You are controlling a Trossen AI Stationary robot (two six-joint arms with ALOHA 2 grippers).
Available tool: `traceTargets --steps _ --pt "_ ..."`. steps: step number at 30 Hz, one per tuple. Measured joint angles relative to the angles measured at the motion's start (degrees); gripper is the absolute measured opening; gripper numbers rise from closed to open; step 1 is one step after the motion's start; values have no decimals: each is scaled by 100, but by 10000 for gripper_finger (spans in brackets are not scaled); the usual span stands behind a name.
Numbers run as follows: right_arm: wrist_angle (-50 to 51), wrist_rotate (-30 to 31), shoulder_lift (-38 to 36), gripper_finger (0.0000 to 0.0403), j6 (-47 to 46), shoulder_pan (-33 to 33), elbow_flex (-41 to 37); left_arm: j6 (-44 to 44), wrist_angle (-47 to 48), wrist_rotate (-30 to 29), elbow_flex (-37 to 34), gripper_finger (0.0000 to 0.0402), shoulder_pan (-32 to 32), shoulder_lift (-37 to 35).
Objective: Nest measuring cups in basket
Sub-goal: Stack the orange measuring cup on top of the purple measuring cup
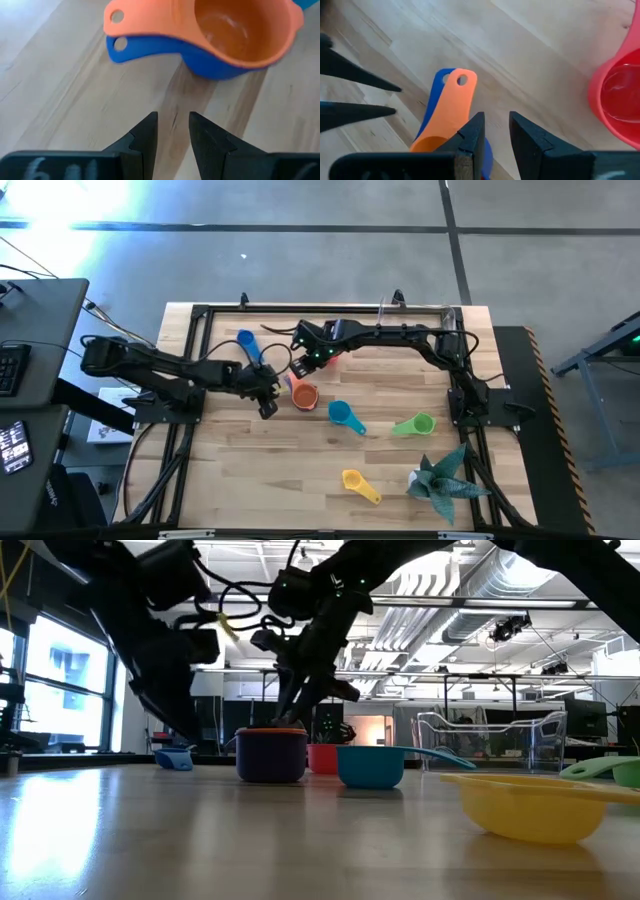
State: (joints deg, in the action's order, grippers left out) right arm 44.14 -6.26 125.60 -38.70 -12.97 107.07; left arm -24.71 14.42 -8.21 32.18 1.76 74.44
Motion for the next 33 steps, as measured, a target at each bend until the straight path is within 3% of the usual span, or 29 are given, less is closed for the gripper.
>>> traceTargets --steps 8,19,33 --pt "55 -436 221 80 422 -3 -7 703 -263 24 0 102 174 334" --pt "-45 -322 345 80 464 -25 -7 1427 -530 52 0 102 477 360" --pt "-209 -545 434 80 408 11 -9 1473 -585 184 0 101 840 360"
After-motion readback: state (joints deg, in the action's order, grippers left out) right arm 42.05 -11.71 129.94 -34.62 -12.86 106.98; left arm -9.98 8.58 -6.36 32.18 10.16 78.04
